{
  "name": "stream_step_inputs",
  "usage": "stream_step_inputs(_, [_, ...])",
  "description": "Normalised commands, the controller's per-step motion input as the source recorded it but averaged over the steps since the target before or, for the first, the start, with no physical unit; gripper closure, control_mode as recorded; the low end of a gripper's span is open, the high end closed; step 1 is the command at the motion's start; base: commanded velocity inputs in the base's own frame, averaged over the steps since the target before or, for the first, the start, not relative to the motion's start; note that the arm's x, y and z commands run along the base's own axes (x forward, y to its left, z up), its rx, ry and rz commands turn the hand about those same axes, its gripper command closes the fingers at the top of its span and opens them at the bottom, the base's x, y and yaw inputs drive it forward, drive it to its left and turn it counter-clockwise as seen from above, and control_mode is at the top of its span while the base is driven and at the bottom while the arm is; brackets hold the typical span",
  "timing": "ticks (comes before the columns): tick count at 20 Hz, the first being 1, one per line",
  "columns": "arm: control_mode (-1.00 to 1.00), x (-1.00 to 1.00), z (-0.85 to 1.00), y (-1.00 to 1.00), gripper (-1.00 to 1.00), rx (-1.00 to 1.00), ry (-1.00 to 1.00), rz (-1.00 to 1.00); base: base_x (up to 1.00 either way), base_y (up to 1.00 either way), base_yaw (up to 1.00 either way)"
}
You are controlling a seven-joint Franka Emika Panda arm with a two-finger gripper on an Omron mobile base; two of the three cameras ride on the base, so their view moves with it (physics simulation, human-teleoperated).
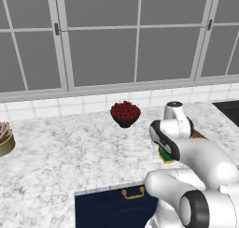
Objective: Pick up the sponge from the counter and clean the cutting board by briefly scrubbing or pressing down on the cutting board. Once finished, release the sponge.
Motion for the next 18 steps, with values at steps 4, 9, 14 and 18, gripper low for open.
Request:
stream_step_inputs(4, [-1.0,-0.44,0.98,-0.69,-1.0,0.3,-0.19,0.0,0.0,0.0,0.0])
stream_step_inputs(9, [-1.0,-0.74,1.0,-1.0,-1.0,0.46,-0.46,0.0,0.0,0.0,0.0])
stream_step_inputs(14, [-1.0,-0.7,1.0,-0.92,-1.0,0.39,-0.46,0.0,0.0,0.0,0.0])
stream_step_inputs(18, [-1.0,-0.65,1.0,-0.41,-1.0,0.25,-0.36,-0.09,0.0,0.0,0.0])
